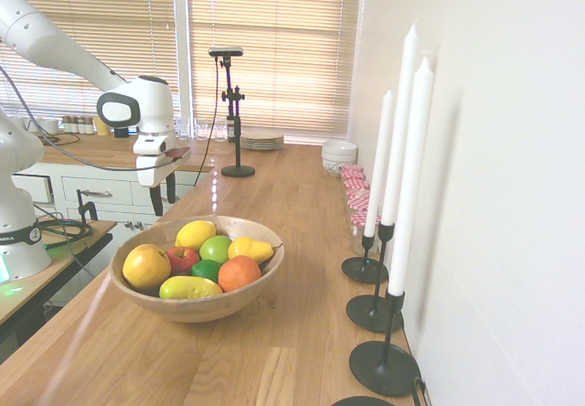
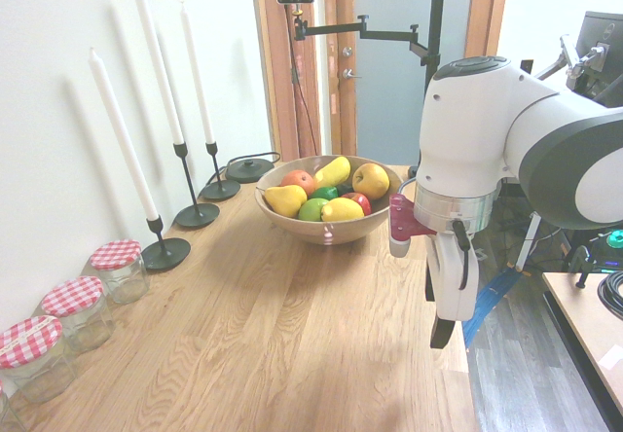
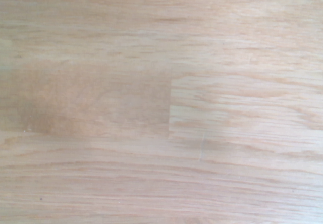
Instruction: Take green apple out of the basket
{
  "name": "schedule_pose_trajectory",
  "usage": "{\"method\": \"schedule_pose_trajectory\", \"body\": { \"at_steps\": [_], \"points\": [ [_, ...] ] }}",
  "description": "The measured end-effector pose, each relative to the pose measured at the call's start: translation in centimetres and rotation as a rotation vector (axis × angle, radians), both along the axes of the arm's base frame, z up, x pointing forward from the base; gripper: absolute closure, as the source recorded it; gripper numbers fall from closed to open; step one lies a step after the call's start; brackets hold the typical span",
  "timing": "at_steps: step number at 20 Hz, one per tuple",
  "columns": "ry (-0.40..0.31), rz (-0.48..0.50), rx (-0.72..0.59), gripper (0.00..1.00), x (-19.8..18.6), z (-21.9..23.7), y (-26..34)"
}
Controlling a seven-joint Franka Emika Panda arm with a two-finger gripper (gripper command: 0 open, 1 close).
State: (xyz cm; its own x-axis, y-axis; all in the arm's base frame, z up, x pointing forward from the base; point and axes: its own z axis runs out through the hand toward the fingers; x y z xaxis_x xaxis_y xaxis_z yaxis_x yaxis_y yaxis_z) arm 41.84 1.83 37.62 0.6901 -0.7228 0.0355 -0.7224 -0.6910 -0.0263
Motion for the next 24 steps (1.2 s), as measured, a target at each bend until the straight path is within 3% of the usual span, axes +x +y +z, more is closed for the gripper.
{"method": "schedule_pose_trajectory", "body": {
  "at_steps": [4,16,24],
  "points": [
    [-0.01,-0.016,0.012,0.0,0.6,0.8,-1.2],
    [-0.128,-0.131,0.019,0.0,8.4,15.2,-12.9],
    [-0.092,-0.221,0.031,0.0,13.6,14.6,-21.7]
  ]
}}
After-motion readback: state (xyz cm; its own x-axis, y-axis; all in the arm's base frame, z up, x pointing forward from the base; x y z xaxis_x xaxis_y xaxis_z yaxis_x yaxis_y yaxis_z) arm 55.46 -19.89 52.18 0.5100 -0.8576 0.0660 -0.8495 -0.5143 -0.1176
